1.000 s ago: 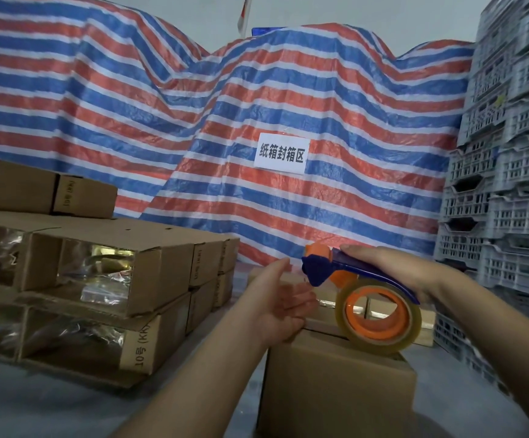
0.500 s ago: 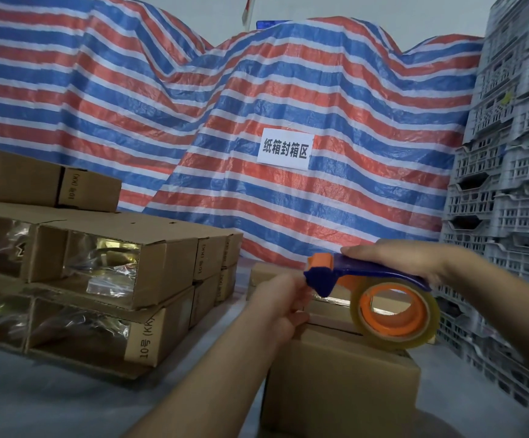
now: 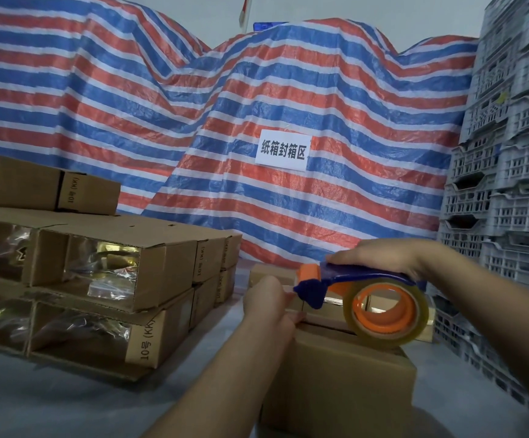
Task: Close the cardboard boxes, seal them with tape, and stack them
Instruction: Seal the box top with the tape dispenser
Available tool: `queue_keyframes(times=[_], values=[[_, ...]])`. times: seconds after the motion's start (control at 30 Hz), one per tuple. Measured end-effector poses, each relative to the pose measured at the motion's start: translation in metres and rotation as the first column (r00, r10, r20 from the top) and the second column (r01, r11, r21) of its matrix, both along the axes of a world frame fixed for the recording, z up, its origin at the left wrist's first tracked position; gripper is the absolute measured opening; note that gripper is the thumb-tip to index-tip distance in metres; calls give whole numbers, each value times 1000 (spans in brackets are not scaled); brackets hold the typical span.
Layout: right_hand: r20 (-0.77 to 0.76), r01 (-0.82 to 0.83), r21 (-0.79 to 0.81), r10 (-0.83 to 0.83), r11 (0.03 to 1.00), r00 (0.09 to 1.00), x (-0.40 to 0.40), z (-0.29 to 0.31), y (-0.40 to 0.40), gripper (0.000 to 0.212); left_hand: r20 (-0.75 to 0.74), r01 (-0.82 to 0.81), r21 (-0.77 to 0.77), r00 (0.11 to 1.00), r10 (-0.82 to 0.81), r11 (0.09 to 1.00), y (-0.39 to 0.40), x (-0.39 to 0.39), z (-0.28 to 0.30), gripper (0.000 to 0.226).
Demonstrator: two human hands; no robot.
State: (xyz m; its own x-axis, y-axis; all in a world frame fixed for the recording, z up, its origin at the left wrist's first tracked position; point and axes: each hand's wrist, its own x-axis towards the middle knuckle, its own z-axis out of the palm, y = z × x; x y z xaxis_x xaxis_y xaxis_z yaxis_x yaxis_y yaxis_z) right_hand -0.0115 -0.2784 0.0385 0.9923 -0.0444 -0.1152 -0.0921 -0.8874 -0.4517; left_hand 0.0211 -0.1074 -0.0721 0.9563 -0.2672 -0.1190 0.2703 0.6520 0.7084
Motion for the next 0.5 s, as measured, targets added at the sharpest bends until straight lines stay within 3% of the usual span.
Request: queue_keyframes(times=[0.1, 0.2, 0.27, 0.33, 0.4, 0.5], values=[[20, -34, -57, 35, 998, 999, 5, -4, 3, 37, 34, 13, 53, 999, -15, 999, 6, 5, 0, 26], [-8, -2, 23, 2, 1000, 1000, 6, -5, -1, 37, 131, -30, 269, 991, -6, 963, 21, 15, -2, 18], [11, -16, -6, 16, 1000, 1000, 9, -7, 0, 34, 257, -174, 493, 965, 48, 852, 32, 23, -8, 11], [34, -52, -83, 55, 995, 998, 14, -8, 4, 25, 348, -216, 614, 938, -15, 759, 42, 28, -16, 10], [25, -64, -168, 69, 984, 997, 18, -6, 11, 24, 370, -220, 689, 926, -74, 691, 48, 28, -24, 11], [-31, -23, -247, 16, 969, 999, 22, -5, 20, 39, 411, -255, 733, 905, -112, 631, 51, 30, -33, 16]])
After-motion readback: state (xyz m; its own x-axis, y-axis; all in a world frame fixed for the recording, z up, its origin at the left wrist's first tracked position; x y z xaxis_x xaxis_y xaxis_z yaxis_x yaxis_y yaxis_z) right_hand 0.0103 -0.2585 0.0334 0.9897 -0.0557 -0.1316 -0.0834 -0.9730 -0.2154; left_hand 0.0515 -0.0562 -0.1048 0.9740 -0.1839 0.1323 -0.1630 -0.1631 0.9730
